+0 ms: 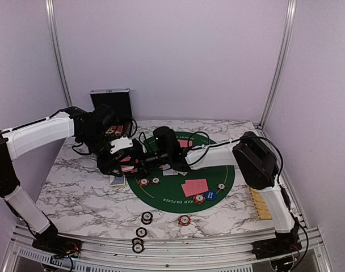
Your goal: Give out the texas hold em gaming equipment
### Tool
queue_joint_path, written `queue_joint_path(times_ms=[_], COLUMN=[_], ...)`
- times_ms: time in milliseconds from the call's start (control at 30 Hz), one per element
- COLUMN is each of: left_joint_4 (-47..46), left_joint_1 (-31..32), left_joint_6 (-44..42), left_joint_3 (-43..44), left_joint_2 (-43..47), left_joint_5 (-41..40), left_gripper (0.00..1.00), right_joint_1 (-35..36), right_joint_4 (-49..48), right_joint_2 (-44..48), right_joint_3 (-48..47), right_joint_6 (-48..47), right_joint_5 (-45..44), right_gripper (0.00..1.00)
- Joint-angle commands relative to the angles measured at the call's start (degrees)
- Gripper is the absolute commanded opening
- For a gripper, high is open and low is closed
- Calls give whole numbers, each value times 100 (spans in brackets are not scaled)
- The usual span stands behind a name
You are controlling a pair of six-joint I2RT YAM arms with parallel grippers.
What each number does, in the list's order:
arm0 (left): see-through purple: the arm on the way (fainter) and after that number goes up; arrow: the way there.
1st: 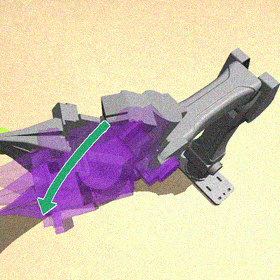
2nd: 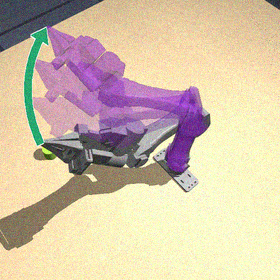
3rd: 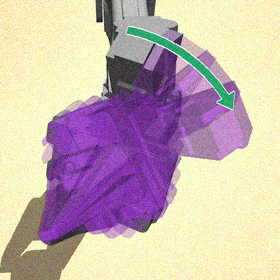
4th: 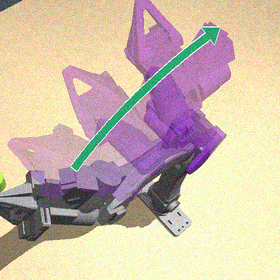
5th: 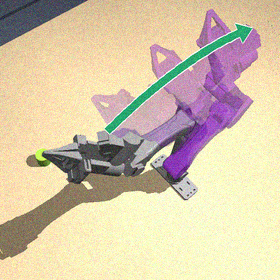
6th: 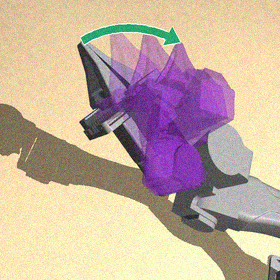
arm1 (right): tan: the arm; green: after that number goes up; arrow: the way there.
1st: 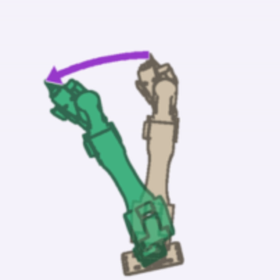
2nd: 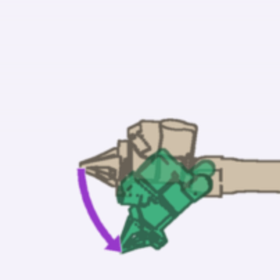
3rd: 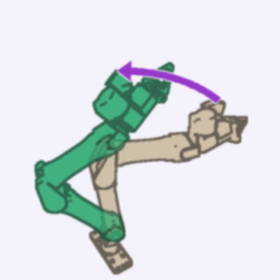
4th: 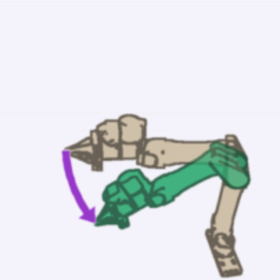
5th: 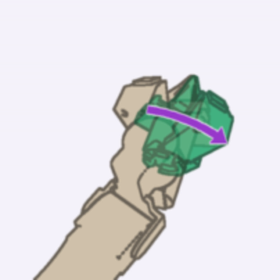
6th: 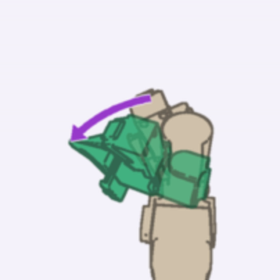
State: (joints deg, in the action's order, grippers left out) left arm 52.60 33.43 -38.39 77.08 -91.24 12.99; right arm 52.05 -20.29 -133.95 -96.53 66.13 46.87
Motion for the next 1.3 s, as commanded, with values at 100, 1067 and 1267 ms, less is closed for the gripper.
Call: queue_joint_path(times_ms=[100, 1067, 1267], left_joint_4=[-64, -136, -146], left_joint_1=[-3, -11, -12], left_joint_6=[-37, -68, -75], left_joint_3=[97, -74, -71], left_joint_2=[-8, 53, 36], left_joint_5=[75, -98, -112], left_gripper=[0, 0, 0], right_joint_1=[-233, -413, -442], right_joint_4=[580, 470, 67], right_joint_2=[353, 1301, 1429], right_joint_3=[401, 1074, 1282], right_joint_6=[-463, -587, -289], right_joint_5=[-160, -4, 113], right_gripper=[72, 31, 17])
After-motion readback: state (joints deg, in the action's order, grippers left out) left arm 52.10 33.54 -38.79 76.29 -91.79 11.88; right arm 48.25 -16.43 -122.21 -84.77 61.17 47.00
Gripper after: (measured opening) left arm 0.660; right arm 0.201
